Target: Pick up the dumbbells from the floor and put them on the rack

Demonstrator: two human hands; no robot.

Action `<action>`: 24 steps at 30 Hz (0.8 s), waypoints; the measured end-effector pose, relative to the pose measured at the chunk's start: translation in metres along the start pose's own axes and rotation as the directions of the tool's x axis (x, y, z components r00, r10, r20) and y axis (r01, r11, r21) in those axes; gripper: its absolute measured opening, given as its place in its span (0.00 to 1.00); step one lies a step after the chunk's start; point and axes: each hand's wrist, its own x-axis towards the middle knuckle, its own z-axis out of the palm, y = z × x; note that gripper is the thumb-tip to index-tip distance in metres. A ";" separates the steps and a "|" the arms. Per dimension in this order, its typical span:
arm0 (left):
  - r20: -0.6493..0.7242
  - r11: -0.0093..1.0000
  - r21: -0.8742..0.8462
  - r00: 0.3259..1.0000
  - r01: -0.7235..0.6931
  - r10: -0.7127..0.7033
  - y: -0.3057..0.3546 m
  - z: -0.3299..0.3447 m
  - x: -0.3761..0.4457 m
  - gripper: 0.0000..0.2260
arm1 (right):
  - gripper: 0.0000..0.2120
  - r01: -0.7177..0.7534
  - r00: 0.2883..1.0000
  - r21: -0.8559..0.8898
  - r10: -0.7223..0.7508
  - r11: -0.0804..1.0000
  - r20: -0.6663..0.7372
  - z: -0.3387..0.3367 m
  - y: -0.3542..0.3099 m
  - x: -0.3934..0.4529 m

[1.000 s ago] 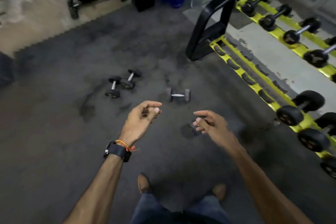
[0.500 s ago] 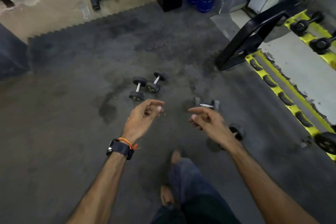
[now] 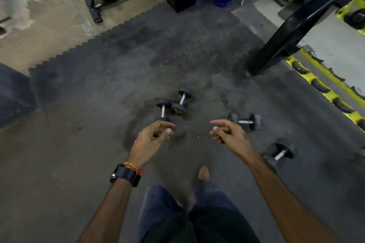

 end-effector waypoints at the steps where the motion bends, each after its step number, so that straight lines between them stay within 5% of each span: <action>1: 0.028 1.000 -0.002 1.000 -0.006 0.006 -0.002 -0.013 0.013 0.06 | 0.08 -0.012 1.000 0.026 0.012 1.000 -0.028 0.008 -0.006 0.009; 15: 0.362 0.991 0.077 0.929 -0.113 0.078 -0.058 -0.151 0.191 0.09 | 0.08 -0.075 0.922 0.182 0.138 0.980 -0.363 0.159 -0.029 0.078; 17: 0.534 0.979 0.158 0.845 -0.130 0.026 -0.091 -0.185 0.221 0.09 | 0.07 -0.120 0.842 0.321 0.267 0.940 -0.469 0.233 -0.010 0.083; 24: 0.552 0.975 0.209 0.832 -0.072 -0.057 -0.165 -0.202 0.248 0.09 | 0.10 -0.213 0.811 0.393 0.386 0.895 -0.439 0.305 0.033 0.099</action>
